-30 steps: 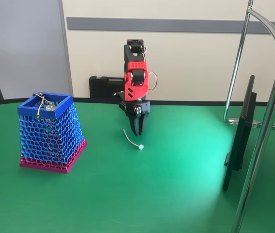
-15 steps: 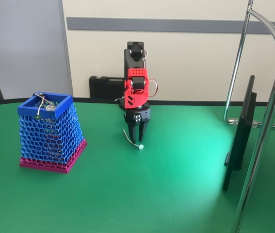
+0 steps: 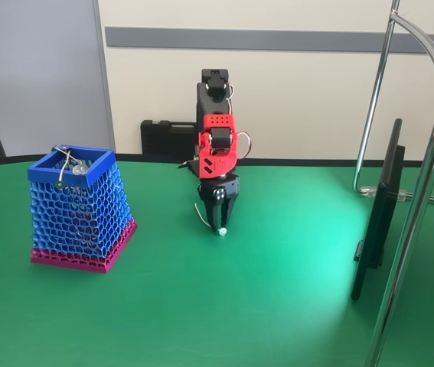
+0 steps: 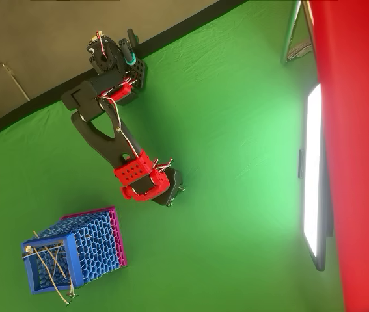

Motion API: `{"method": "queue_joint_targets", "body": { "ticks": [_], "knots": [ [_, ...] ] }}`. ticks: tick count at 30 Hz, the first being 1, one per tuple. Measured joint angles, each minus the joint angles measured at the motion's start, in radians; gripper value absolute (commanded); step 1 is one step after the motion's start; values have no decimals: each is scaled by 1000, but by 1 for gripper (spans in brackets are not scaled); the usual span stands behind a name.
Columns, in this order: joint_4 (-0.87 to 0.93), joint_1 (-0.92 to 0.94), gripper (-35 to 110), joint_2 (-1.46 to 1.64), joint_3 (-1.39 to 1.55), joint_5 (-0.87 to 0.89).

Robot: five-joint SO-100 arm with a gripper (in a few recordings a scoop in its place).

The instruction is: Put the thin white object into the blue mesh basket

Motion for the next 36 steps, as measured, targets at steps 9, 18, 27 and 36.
{"method": "queue_joint_targets", "body": {
  "ticks": [9, 18, 27, 36],
  "knots": [
    [43, -5, 14, -52, -71, 0],
    [118, -2, 13, -126, -176, -3],
    [155, -2, 5, -156, -224, -9],
    [155, -2, 1, -156, -224, -32]
  ]
}}
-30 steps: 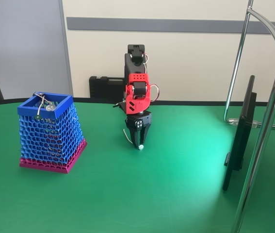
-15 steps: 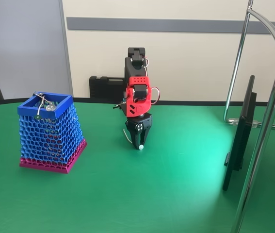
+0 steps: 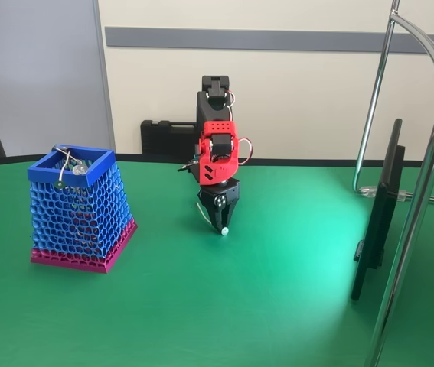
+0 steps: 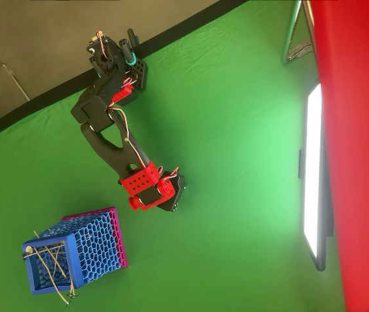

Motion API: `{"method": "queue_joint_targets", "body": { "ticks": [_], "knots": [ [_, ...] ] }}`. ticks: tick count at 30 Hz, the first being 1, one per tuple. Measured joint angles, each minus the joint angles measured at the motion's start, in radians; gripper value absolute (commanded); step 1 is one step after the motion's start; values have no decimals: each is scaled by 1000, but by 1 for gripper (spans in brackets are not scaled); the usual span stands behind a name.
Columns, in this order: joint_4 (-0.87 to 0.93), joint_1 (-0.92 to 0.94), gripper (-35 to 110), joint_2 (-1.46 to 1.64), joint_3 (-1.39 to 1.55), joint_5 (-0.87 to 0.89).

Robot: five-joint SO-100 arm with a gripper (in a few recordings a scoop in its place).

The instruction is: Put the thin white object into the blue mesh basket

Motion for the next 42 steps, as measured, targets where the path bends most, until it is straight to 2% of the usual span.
{"method": "queue_joint_targets", "body": {
  "ticks": [8, 22, 30, 38, 42],
  "knots": [
    [2, -23, 0, 40, 2, -28],
    [-15, 28, 0, 485, 38, -169],
    [-175, 153, 0, 699, -34, -377],
    [-486, 224, 0, 815, 84, -578],
    [-630, 265, 0, 836, 127, -618]
  ]
}}
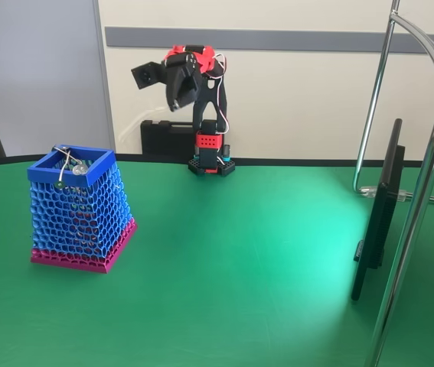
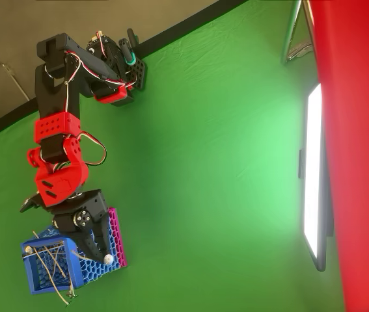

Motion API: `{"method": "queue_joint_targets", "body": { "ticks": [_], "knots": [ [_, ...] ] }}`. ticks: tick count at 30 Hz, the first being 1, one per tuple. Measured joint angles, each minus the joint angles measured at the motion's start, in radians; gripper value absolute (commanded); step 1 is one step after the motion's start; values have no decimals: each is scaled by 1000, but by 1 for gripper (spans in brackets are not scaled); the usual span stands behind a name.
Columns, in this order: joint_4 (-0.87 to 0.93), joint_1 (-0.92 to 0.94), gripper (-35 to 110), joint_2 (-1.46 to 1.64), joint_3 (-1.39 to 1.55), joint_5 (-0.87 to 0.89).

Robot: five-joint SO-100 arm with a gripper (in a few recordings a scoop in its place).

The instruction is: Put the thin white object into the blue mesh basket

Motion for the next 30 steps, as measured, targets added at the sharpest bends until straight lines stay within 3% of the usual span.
{"method": "queue_joint_targets", "body": {
  "ticks": [10, 22, 30],
  "knots": [
    [-169, 175, 0, -69, -11, 147],
    [-189, 284, 0, -284, -110, 443],
    [-339, 373, 7, -295, 41, 543]
  ]
}}
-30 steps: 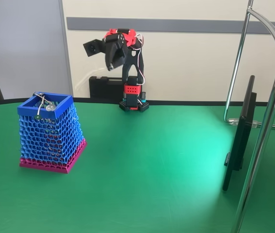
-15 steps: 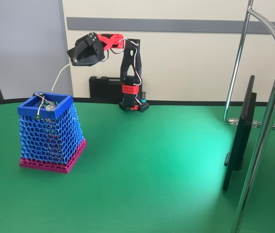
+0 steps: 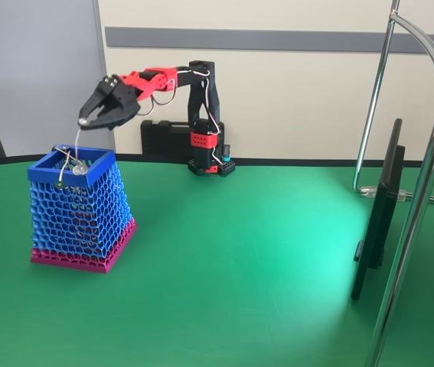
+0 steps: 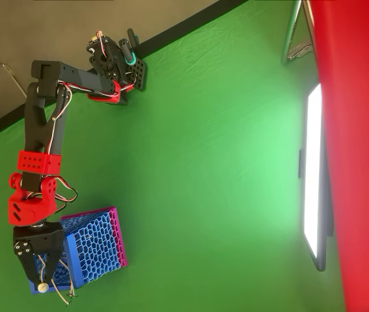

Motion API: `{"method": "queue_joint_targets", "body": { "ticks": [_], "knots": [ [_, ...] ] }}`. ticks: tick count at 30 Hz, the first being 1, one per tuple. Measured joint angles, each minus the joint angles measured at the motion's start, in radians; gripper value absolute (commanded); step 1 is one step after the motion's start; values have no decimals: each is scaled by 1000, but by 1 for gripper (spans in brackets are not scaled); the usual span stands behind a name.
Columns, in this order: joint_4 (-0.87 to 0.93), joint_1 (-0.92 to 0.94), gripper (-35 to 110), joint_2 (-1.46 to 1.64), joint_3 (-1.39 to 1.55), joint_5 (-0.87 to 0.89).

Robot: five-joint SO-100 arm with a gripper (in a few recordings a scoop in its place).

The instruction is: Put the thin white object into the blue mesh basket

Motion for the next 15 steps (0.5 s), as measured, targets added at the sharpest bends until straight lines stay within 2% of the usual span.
{"method": "queue_joint_targets", "body": {
  "ticks": [6, 15],
  "knots": [
    [-51, 41, 21, 74, 126, -21],
    [-130, 92, 22, 204, 290, -87]
  ]
}}
